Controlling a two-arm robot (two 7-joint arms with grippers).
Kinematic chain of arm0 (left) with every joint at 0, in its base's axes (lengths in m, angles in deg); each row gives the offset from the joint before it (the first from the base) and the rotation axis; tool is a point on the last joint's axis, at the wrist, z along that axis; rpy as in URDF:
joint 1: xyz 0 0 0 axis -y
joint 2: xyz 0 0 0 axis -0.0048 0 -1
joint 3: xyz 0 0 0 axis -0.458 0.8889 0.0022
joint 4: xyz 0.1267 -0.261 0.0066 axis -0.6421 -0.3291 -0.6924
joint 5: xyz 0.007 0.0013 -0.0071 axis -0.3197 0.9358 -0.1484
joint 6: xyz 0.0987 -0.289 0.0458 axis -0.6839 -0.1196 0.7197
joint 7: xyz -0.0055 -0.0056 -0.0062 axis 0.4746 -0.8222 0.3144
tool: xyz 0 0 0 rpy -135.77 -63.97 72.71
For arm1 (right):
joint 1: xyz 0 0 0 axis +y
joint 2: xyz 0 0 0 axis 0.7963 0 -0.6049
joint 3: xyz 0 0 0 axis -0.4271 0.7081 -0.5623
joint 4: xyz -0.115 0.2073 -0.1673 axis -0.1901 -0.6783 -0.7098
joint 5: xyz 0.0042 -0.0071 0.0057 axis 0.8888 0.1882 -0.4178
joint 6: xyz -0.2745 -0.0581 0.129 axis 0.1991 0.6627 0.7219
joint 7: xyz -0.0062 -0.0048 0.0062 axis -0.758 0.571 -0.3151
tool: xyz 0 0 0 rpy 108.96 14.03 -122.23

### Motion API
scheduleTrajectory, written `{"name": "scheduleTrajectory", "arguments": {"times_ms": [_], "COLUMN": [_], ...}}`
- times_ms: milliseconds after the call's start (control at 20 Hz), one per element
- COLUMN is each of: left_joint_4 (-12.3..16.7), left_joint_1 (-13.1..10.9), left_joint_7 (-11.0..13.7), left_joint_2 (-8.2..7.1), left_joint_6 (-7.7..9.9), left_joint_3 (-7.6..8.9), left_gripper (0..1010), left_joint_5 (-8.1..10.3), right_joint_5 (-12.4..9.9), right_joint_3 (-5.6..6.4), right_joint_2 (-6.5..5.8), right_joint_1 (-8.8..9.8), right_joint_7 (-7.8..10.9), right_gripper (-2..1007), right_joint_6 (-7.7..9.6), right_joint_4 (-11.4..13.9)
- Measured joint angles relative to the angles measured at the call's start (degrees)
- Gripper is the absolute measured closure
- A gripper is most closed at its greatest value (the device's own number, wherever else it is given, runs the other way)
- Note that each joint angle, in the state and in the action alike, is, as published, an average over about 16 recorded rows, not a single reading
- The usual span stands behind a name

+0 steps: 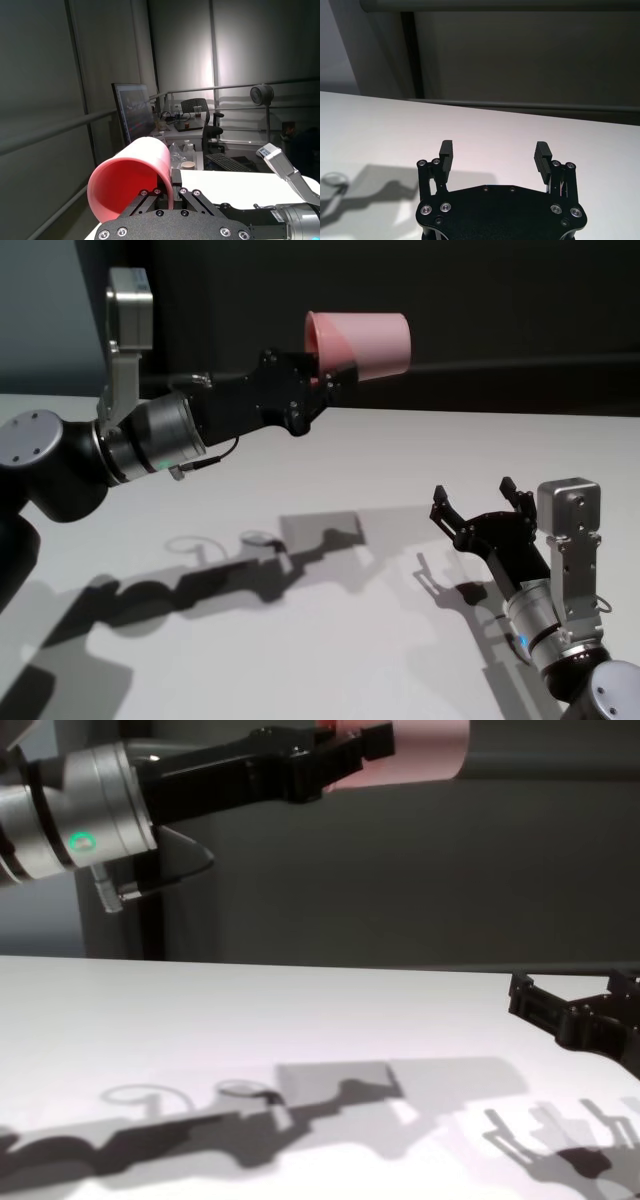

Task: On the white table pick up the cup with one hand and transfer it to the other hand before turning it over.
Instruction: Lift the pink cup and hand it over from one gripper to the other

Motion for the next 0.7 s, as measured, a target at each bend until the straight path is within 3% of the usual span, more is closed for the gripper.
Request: {"name": "scheduleTrajectory", "arguments": {"times_ms": [700], "left_joint_4": [-0.04], "left_joint_1": [1.16], "left_joint_7": [1.76], "left_joint_2": [-0.21], "left_joint_6": [-0.55], "left_joint_3": [-0.15], "left_gripper": [962], "left_joint_5": [1.86], "right_joint_5": [0.00], "right_joint_3": [0.00], "right_joint_2": [0.00], "right_joint_1": [0.00], "right_joint_7": [0.00], "right_gripper": [3], "right_joint_6": [0.00], "right_joint_4": [0.00]}}
